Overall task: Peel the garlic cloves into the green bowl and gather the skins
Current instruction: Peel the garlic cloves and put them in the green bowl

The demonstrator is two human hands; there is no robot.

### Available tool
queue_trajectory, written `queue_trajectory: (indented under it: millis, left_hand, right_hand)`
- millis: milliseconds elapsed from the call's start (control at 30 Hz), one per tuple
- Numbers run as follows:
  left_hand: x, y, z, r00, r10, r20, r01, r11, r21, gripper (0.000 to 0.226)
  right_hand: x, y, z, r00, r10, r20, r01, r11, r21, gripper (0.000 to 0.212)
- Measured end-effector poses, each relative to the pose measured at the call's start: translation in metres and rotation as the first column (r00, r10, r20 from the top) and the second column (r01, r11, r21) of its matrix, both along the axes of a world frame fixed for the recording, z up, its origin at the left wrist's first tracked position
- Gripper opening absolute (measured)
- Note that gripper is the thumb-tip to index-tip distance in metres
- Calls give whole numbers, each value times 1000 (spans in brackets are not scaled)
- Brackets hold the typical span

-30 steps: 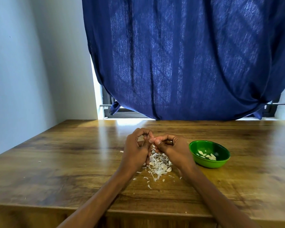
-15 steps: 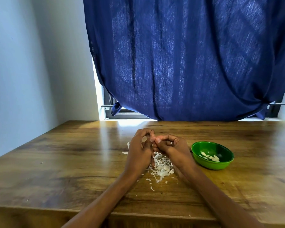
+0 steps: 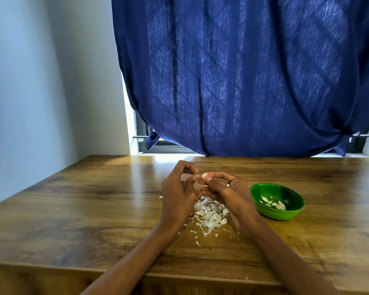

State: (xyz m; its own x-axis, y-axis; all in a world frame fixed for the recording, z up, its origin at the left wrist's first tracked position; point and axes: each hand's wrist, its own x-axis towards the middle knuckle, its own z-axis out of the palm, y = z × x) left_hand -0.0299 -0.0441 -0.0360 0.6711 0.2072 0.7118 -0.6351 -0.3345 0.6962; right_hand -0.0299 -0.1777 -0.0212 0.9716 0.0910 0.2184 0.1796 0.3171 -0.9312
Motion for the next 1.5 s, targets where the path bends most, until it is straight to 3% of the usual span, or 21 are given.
queue_trajectory:
  millis: [333, 700, 1067, 1367, 1500]
  left_hand:
    - [-7, 0, -1, 999, 16, -52, -11, 997, 78, 14]
    - [-3, 3, 2, 966, -161, -202, 149, 986, -73, 11]
    - [-1, 7, 0, 955, -227, -192, 230, 973, -8, 5]
    - [-2, 5, -1, 961, -217, -173, 222, 975, 6, 5]
    - [-5, 4, -1, 951, -246, -186, 255, 966, 28, 6]
  right_hand:
    - [6, -5, -6, 995, -103, 15, 104, 990, -95, 16]
    - [6, -7, -8, 966, -146, 211, 204, 937, -284, 11]
    - [1, -2, -7, 959, -93, 268, 183, 925, -332, 14]
    - [5, -1, -8, 961, -77, 265, 162, 935, -315, 2]
    - [5, 0, -9, 960, -82, 266, 164, 939, -303, 10]
